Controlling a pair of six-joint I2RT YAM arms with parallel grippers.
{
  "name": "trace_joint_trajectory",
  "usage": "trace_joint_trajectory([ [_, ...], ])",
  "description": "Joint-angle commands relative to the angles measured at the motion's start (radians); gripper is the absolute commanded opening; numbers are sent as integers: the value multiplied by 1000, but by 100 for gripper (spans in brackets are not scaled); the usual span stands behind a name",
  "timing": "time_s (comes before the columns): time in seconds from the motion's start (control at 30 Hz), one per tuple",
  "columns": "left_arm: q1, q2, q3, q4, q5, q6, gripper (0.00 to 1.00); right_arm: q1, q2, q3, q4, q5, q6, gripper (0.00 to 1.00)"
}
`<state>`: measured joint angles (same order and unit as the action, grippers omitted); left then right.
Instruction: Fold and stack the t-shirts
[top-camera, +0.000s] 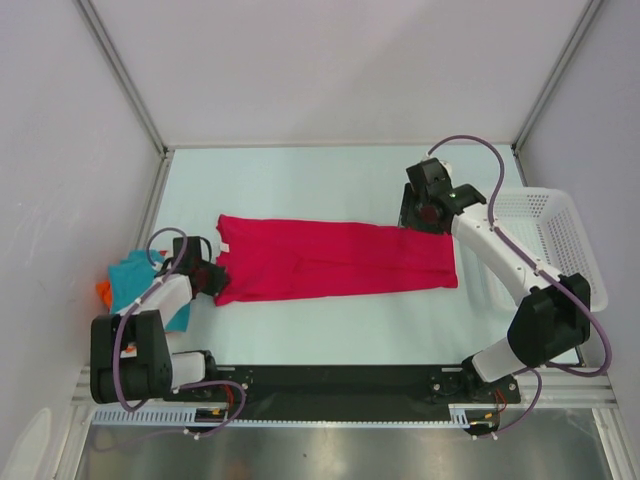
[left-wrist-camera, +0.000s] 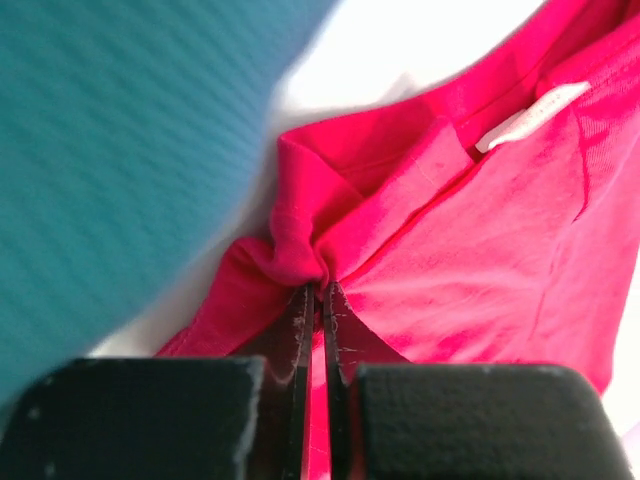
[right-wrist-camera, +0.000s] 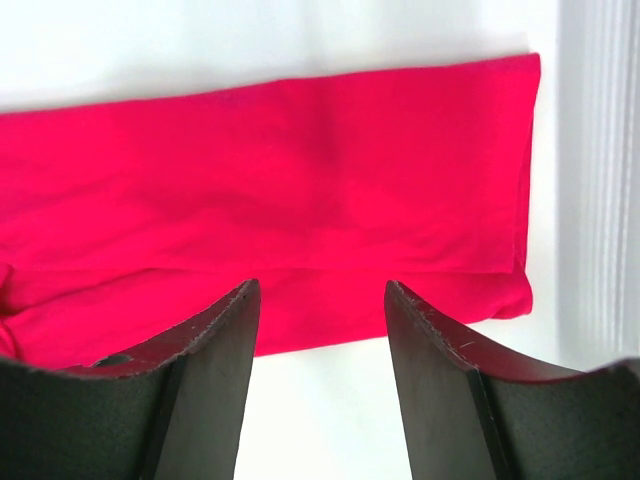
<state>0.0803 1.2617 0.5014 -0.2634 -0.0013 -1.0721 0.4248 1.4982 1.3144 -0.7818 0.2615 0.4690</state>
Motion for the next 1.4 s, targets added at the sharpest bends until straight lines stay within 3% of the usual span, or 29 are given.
trace_joint_trajectory([
  [0.0,53,18,0,-19,98,11,2,-3,-3,74,-22,-2,-20,59],
  [0.3,180,131,129,6,181,107,1,-3,0,92,-33,4,-23,59],
  [0.5,285,378,386,-37,287,208,0,0,39,117,-31,1,-16,59],
  [0.73,294,587,627,-71,333,230,0,14,134,189,-42,2,-7,59],
  [0.87,296,628,649,-63,342,210,0,28,204,258,-65,16,-4,59],
  [1.03,306,559,576,-33,302,187,0,35,252,305,-76,21,-6,59],
  [1.37,322,444,494,-37,369,218,2,42,254,287,-70,16,-6,59],
])
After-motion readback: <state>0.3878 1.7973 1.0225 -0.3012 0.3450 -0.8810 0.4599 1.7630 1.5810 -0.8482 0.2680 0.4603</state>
